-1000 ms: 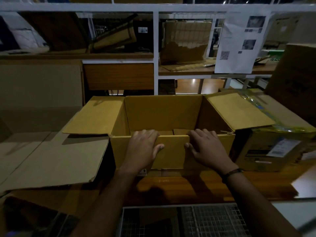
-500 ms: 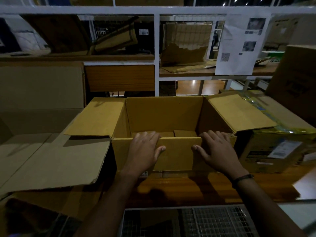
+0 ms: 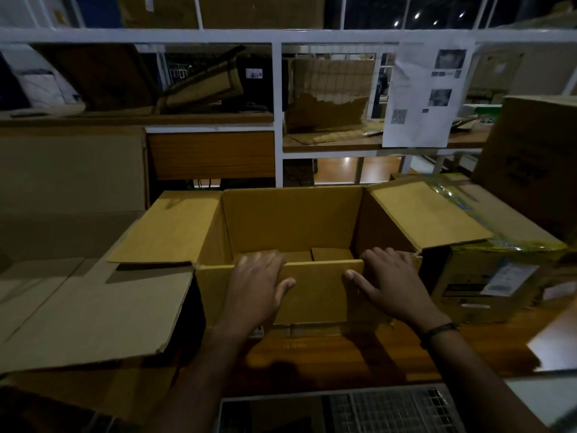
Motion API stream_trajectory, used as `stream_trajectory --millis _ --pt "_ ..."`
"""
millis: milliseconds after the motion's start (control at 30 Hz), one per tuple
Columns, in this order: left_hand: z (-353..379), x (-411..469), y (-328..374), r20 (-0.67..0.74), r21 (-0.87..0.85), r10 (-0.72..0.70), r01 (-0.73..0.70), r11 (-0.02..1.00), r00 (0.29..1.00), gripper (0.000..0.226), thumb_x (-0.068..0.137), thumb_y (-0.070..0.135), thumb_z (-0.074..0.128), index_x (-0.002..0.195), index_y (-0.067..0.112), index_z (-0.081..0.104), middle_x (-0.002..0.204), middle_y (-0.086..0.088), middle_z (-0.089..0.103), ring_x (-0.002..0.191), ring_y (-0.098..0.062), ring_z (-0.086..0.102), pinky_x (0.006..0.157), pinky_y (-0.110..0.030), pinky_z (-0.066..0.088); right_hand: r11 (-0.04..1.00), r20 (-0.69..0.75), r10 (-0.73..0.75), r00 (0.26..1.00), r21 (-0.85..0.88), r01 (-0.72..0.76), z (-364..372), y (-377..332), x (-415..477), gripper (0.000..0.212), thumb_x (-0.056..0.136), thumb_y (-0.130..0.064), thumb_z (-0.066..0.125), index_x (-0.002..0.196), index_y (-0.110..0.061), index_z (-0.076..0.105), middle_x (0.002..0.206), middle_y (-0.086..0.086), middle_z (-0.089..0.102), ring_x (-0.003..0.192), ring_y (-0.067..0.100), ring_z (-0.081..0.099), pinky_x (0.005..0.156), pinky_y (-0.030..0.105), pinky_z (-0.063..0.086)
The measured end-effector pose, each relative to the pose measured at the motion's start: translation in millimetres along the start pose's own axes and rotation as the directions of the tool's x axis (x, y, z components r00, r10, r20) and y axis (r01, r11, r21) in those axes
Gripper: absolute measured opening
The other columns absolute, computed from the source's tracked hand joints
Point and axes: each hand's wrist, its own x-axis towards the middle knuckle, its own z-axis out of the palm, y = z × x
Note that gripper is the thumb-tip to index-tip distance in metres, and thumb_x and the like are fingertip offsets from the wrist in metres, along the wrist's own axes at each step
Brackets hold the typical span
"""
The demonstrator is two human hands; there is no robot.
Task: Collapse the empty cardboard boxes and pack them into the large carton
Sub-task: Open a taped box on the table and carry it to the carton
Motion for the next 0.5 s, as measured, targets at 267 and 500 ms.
stream_trajectory --millis 267,500 --pt "0 3 -2 0.023 0.009 -0.015 0.015 1.000 1.000 0.027 0.099 0.051 0.056 0.115 0.030 0.057 0.109 0.010 0.059 0.098 -0.012 0.050 0.091 -0.037 0.040 0.939 0.099 0.343 0.934 -0.052 -0.339 -30 50 44 0.096 0.084 -0.083 0.002 0.157 -0.028 0.033 0.169 0.015 0.014 0.157 0.031 0.005 0.125 0.055 -0.001" --pt "-1 4 4 0.067 0.017 -0.050 0.049 0.999 0.997 0.026 0.098 0.051 0.057 0.114 0.031 0.057 0.110 0.011 0.060 0.100 -0.011 0.050 0.096 -0.038 0.040 0.940 0.098 0.334 0.938 -0.106 -0.324 -26 55 46 0.102 0.082 -0.084 -0.005 0.159 -0.027 0.030 0.168 0.015 0.016 0.157 0.027 0.007 0.125 0.054 0.003"
